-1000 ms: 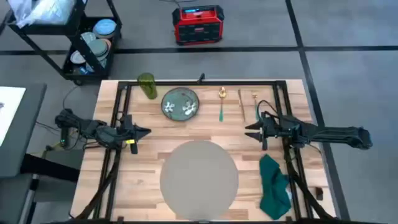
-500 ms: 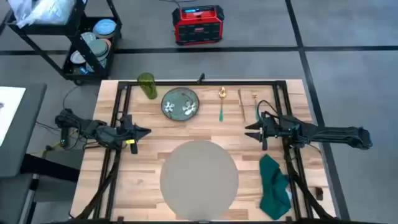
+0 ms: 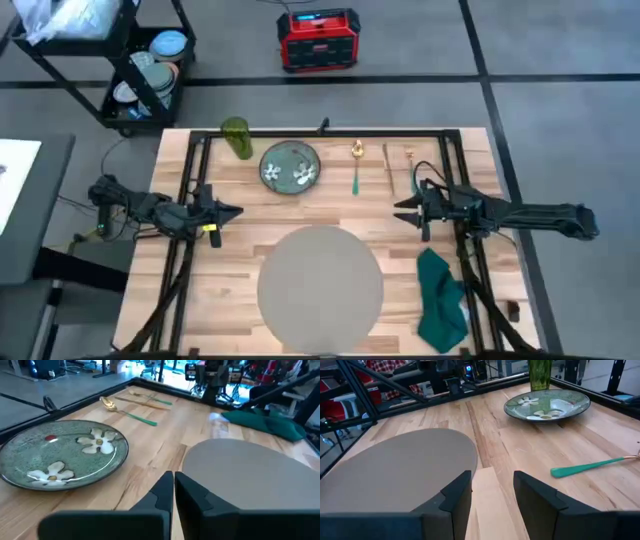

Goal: Set table place
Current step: Fold the green napkin

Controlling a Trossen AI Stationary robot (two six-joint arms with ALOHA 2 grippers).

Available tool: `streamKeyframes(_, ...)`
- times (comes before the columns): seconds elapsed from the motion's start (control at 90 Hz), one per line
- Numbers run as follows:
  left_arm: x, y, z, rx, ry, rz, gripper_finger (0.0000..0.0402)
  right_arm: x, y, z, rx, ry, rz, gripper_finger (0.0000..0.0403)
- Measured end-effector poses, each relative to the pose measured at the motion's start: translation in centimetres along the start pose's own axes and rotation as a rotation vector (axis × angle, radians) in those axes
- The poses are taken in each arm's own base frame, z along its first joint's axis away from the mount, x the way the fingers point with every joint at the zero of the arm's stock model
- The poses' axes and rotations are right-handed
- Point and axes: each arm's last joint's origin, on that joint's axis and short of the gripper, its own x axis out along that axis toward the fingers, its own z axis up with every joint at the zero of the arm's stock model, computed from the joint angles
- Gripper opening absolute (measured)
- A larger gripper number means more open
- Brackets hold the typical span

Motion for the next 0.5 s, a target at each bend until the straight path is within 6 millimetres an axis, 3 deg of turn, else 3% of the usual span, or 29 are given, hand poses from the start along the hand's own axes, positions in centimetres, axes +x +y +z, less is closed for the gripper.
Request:
streamKeyframes(0.333,0.00,0.00,-0.01,0.003,0.000,0.001,0.0000,0.00,0.00,-0.01,0.000,0.001,0.000,0.0137)
streamKeyframes(0.5,-0.03,0.49,0.06,0.286,-0.020,0.139,0.0000,0.00,0.00,0.00,0.000,0.000,0.000,0.0137)
